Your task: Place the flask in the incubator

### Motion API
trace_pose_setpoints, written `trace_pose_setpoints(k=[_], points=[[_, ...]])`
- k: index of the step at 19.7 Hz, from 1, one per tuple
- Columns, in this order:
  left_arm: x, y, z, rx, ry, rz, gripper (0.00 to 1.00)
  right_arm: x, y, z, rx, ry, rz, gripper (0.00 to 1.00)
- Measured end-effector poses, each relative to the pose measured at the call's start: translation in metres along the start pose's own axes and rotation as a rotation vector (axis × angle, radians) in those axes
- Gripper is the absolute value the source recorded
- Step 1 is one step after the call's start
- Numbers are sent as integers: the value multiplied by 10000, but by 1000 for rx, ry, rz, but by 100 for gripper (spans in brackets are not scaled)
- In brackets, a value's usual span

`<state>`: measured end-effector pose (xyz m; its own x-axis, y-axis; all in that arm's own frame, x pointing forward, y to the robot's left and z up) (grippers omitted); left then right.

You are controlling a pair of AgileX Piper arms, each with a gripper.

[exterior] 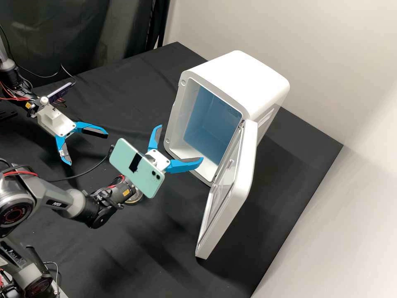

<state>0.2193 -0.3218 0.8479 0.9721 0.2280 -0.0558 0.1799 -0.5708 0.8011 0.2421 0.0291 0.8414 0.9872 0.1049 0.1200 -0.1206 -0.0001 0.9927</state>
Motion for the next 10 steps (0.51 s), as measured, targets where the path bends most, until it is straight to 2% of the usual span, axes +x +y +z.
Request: trace_pose_setpoints(k=[3,5,10], points=[[0,0,0,0,0,0,100,-154,-38,12,-6,9,-13,100],[0,0,0,0,0,0,100,-223,-70,26,-7,2,-29,100],[0,0,0,0,0,0,100,-386,-218,42,5,-12,-97,100]])
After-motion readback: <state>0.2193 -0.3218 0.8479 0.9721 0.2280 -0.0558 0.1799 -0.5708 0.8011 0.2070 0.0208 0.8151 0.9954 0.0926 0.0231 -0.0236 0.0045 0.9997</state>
